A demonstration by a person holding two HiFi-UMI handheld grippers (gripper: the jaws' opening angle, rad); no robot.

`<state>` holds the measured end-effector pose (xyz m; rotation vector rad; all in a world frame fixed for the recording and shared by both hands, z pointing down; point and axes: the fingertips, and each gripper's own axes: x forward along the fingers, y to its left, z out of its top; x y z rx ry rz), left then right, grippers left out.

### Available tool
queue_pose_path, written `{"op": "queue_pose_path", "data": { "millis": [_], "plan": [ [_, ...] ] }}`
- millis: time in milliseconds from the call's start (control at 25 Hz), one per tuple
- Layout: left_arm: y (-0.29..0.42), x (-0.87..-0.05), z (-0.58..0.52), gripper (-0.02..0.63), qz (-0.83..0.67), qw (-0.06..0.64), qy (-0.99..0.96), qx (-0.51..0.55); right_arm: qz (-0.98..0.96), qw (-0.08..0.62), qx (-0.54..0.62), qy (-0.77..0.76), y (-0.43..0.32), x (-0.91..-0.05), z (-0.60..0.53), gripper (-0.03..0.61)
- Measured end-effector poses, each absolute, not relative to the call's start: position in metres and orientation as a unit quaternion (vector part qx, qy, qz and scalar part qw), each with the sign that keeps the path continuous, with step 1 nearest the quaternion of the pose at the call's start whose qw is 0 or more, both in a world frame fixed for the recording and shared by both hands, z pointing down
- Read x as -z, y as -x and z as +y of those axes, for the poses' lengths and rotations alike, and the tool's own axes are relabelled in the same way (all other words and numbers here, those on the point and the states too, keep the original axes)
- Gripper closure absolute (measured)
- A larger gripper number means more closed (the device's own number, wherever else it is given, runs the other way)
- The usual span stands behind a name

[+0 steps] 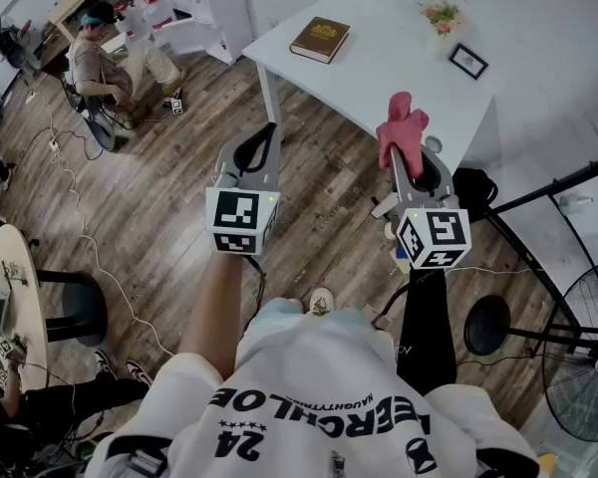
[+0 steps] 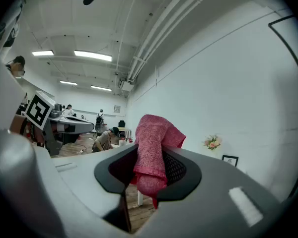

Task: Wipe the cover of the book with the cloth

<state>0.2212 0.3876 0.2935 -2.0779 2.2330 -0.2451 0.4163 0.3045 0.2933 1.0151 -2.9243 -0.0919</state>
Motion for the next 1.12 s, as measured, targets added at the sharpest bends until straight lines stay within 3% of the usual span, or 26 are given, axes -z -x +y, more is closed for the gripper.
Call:
{"op": "queue_pose_path", "data": {
  "millis": [720,1120],
  "plan": [
    [-0.217,-0.289,0.469,0.552,0.71,0.044,0.7,0.066,-0.93,0.002,0.024,-0.367,-0.429,-0.285,0.405,0.479],
    [-0.215,-0.292,0.436,0.552,0.705,0.043,0.705,0.069,-0.93,0.002,0.02,-0.368,-0.425,-0.289,0.379,0.479]
  ]
}}
